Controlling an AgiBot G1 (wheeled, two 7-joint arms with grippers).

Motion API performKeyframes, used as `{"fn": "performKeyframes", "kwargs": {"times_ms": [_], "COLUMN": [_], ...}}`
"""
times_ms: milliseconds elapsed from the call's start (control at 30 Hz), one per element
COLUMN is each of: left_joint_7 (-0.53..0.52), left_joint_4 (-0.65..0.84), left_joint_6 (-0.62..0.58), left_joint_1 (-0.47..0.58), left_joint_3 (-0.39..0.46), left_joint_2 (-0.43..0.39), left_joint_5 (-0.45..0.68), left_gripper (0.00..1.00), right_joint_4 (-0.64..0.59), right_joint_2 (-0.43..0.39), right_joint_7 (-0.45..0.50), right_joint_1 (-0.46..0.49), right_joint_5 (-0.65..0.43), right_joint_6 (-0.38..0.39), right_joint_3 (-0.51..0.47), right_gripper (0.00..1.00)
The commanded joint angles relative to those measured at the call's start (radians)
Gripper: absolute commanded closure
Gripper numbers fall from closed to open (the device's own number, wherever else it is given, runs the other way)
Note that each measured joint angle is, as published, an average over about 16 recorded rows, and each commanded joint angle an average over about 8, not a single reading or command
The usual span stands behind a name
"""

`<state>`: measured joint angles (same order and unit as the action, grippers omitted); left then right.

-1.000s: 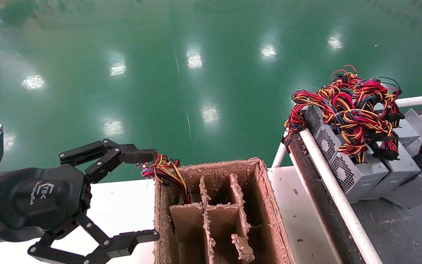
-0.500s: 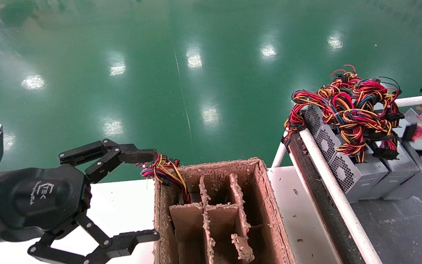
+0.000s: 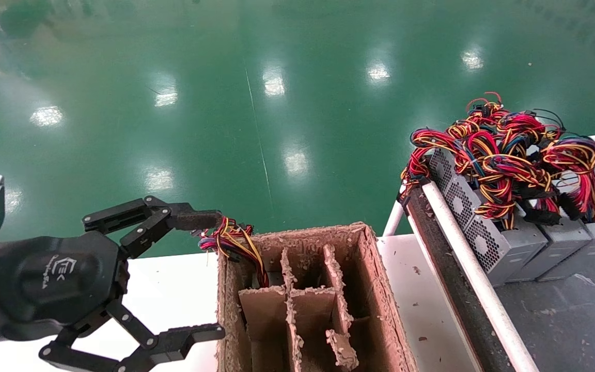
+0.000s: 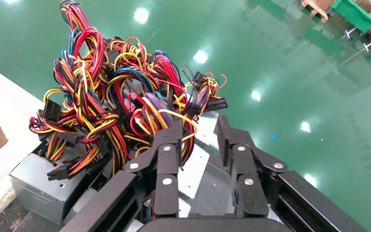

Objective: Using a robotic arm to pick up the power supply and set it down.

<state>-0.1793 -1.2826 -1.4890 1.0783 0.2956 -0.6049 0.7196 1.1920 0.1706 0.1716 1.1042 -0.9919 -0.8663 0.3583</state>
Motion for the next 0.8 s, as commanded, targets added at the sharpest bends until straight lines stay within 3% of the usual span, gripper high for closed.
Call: {"fn": "performKeyframes", "kwargs": {"times_ms": [33, 333, 800], "left_joint_7": [0.0, 0.0, 0.001], "left_joint_4": [0.0, 0.001, 0.001], "left_joint_6": [0.0, 0.0, 0.0], "left_joint_1": [0.0, 0.0, 0.0], "left_joint_3": [0.0, 0.001, 0.002], "left_joint_2": [0.0, 0.0, 0.0], "left_joint_5": [0.0, 0.0, -0.001], "left_gripper": [0.0, 0.0, 0.0], "right_joint_4": [-0.005, -0.009, 0.014], "right_joint_2": [0.003, 0.02, 0.115], "right_joint_7": [0.014, 0.035, 0.031], "right_joint_1": [0.015, 0.038, 0.023], "right_joint_5": [-0.013, -0.009, 0.051], "right_joint_6": [-0.011, -0.035, -0.17], "right_joint_3": [0.003, -0.002, -0.019], "right_gripper": [0.0, 0.0, 0.0]}}
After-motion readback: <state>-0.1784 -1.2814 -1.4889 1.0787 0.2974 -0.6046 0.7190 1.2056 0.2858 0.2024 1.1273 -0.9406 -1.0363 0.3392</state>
